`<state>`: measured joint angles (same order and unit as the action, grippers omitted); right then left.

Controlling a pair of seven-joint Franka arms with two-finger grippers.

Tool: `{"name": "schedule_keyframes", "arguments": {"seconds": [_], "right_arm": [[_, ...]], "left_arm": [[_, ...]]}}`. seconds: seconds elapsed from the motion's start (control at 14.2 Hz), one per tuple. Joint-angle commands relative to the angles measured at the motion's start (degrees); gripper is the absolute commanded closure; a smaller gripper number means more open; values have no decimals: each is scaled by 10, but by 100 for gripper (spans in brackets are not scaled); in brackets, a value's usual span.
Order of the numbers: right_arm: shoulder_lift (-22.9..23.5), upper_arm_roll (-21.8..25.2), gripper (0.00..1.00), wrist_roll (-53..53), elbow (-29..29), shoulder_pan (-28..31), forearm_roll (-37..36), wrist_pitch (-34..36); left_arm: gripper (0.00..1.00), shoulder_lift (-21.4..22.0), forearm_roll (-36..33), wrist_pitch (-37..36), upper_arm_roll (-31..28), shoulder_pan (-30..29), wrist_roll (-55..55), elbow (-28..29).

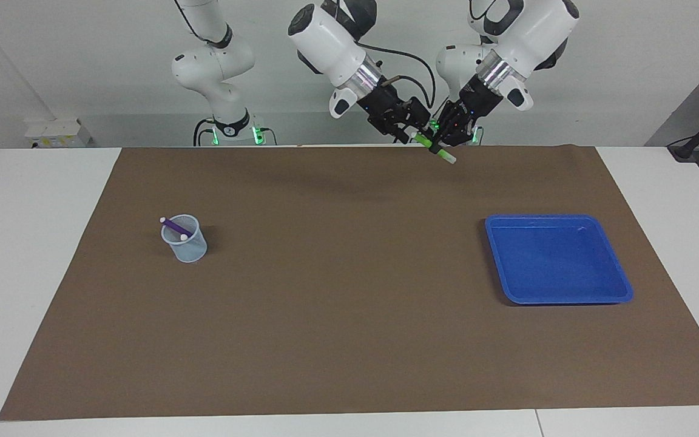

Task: Transfer and insert pens with both arms
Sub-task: 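Close the right gripper on the green pen and open the left gripper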

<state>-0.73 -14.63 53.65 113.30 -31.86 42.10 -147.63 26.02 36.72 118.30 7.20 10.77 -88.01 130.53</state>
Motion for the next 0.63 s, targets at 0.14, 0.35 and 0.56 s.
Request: {"name": "schedule_keyframes", "arguments": {"seconds": [0.14, 0.35, 0.56], "right_arm": [[5, -4, 46, -7, -5, 5, 13, -11], [5, -4, 46, -6, -5, 4, 14, -11], [5, -4, 65, -6, -5, 5, 14, -11]], "left_arm": [[100, 21, 9, 6, -4, 8, -12, 19], [100, 24, 9, 4, -4, 8, -12, 19], [100, 25, 9, 2, -4, 8, -12, 19]]}}
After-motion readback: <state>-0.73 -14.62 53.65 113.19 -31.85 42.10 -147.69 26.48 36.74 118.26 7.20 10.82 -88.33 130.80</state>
